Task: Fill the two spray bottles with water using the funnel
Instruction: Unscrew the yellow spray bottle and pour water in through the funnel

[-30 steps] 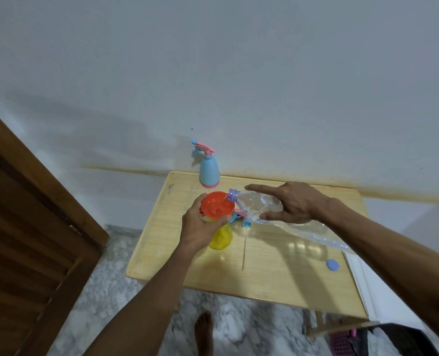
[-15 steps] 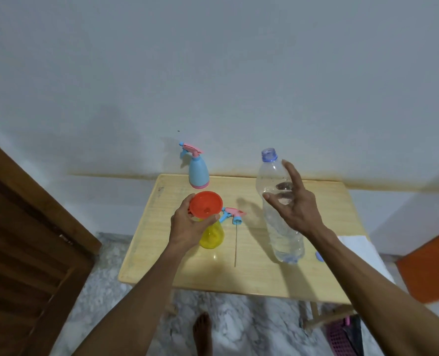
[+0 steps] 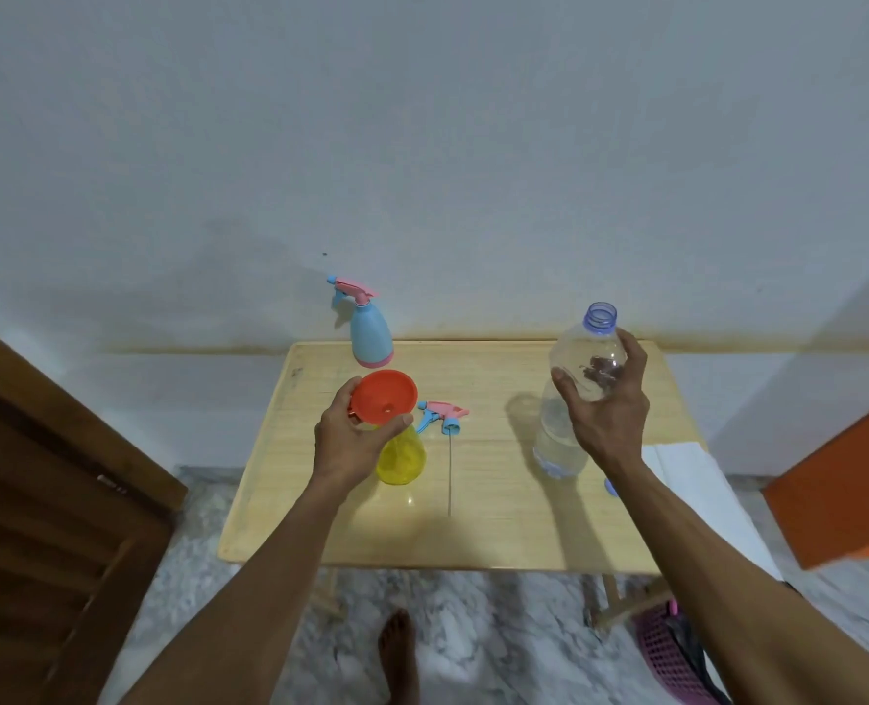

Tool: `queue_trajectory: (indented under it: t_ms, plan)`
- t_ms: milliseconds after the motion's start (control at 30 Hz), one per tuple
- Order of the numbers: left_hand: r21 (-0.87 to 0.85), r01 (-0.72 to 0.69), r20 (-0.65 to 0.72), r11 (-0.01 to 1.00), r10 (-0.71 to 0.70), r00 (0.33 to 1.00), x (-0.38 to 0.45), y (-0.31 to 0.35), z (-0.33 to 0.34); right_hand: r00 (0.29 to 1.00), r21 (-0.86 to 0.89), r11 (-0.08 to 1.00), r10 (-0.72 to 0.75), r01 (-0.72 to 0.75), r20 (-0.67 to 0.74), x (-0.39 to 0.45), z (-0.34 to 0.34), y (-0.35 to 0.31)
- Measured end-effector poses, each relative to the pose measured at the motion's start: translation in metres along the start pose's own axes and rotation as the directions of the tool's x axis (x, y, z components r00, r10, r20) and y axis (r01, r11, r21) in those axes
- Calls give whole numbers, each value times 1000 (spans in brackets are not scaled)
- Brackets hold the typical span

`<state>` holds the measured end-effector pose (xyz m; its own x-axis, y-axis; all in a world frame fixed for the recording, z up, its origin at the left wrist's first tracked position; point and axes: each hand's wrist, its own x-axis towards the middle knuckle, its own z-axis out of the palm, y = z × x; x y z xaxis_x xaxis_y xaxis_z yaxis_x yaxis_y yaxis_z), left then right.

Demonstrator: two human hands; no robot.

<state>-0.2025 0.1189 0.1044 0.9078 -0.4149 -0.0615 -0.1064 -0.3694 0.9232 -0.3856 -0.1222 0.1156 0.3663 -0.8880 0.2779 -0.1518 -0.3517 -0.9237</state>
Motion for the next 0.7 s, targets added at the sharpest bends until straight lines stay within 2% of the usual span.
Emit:
queue_trajectory:
  t_ms: [300, 700]
  plan:
    - [-12, 12, -8, 1000, -12, 1000, 2, -2, 2, 999, 31, 999, 22, -21, -36, 0, -5, 8]
    - [-13, 6, -15, 1000, -6, 1000, -2, -3, 2, 999, -16, 999, 31, -32, -10, -5, -5, 19]
